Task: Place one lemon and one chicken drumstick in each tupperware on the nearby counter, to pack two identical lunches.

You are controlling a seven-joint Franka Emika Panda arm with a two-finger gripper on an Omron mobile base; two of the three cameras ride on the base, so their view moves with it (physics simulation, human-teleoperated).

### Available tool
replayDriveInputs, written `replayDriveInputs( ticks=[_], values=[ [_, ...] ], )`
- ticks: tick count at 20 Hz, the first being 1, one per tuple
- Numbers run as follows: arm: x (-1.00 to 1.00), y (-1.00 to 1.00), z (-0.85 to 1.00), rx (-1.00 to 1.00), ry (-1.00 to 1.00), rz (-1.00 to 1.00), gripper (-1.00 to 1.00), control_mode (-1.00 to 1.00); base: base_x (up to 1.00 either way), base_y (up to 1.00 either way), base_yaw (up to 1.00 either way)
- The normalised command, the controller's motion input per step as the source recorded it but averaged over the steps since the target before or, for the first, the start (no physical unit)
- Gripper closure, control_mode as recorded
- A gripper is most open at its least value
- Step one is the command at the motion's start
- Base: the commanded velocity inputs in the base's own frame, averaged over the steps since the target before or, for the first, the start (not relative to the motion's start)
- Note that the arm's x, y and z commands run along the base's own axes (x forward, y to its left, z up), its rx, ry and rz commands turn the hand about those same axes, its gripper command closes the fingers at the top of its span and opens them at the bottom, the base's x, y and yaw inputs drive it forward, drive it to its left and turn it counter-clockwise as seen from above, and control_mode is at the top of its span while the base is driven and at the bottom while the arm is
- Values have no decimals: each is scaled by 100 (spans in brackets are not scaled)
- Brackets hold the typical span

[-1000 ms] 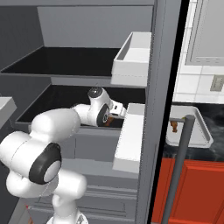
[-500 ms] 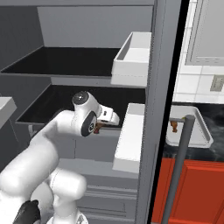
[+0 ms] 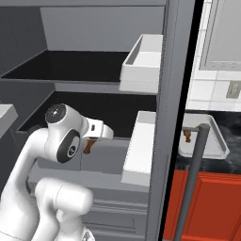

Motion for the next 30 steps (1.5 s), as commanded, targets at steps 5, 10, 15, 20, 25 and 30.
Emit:
replayDriveInputs(
  ticks=[5,10,15,20,25,30],
  values=[
    [-100,0,22,-1,-10,0,100,-100,0,0,0],
    [-59,0,2,-1,-1,0,100,100,-40,0,0],
    [0,0,0,0,0,0,100,100,-100,0,0],
    [0,0,0,0,0,0,100,100,-100,-1,0],
    [0,0,0,0,0,0,100,100,-85,-51,0],
    [0,0,0,0,0,0,100,100,-33,-90,0]
  ],
)
